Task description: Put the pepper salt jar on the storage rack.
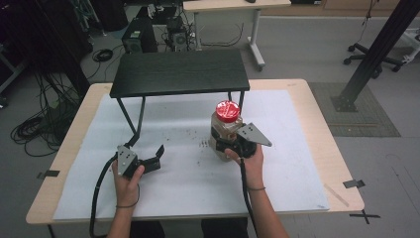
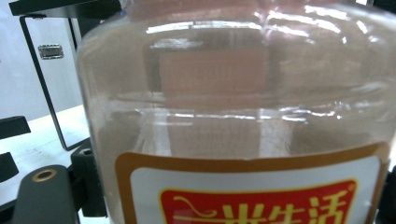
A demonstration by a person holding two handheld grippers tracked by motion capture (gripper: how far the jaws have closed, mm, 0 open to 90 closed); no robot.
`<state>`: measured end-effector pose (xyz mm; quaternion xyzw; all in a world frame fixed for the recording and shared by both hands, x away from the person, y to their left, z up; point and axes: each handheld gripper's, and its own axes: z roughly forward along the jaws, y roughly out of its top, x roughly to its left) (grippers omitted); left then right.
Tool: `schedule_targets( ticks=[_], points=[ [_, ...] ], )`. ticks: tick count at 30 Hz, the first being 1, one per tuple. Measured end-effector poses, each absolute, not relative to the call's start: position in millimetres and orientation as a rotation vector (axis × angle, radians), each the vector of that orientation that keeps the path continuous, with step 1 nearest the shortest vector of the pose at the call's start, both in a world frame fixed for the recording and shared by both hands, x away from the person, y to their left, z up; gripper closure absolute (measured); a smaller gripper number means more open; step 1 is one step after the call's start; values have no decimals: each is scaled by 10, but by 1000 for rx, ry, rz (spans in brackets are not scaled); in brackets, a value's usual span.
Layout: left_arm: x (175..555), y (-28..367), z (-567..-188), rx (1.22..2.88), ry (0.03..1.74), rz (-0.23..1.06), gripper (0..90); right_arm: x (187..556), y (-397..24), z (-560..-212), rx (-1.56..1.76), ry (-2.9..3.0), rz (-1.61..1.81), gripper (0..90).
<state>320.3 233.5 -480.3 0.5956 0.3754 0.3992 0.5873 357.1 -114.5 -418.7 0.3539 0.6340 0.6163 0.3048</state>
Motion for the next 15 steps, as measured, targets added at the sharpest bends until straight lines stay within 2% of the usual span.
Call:
schedule_targets(
  ticks=[15],
  points=[
    [3203, 2333, -4803, 1388, 874, 931, 2, 3568, -1156, -4184, 936, 1675, 1629, 201]
  ],
)
